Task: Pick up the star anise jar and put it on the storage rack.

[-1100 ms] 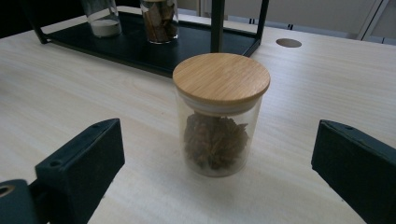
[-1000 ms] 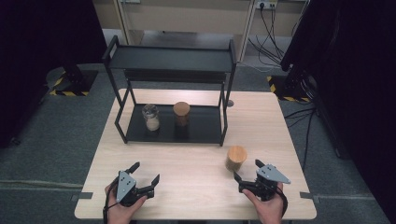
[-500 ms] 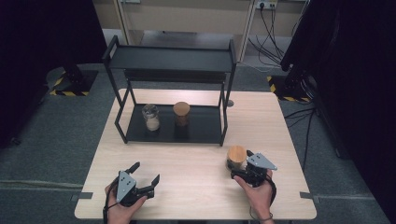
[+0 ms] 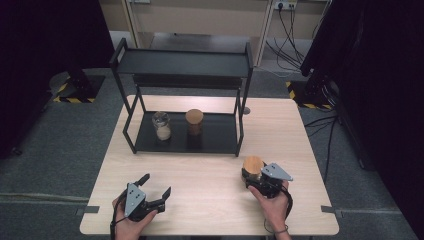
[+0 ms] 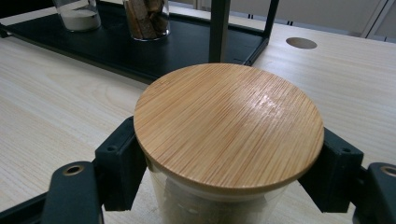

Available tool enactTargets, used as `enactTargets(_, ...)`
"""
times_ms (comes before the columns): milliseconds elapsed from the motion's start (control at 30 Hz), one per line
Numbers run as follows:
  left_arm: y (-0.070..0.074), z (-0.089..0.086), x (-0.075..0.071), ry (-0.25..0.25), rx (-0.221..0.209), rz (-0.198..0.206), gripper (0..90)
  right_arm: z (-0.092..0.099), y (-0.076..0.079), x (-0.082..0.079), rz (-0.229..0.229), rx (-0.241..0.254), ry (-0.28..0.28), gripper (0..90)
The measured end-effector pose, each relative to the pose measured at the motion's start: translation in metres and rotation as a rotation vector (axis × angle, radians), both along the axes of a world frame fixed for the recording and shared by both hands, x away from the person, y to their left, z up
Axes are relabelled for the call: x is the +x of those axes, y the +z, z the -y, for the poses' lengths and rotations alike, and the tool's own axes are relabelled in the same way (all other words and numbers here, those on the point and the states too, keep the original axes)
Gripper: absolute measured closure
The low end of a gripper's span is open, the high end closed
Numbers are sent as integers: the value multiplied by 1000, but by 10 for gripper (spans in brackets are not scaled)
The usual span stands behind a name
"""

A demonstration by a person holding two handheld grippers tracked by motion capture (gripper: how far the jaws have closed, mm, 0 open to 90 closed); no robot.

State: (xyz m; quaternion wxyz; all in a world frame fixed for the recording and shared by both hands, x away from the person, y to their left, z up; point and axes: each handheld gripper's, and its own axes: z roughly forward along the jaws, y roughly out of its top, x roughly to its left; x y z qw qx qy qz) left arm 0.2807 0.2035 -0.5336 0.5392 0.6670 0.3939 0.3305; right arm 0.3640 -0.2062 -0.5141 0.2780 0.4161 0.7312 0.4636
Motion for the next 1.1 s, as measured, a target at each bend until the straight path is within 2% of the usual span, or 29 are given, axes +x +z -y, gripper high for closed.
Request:
enactTargets(133,0,0,0,1,-4,0,109,-3,2,-3,23,9,8,258)
enactTargets(333,0,0,0,1,-1,1,109,-11,15,-9,63,51,37,258)
enactTargets(433,0,0,0,2,-4,0,109,-16,22,-9,84,56,47,258)
enactTargets(667,0,-1,0,2,-6,-1,109,-30,36,-3,118,75,61,258)
enactTargets(1100,0,-1,0,1,-8,-4,109,-52,45,12,140,73,66,258)
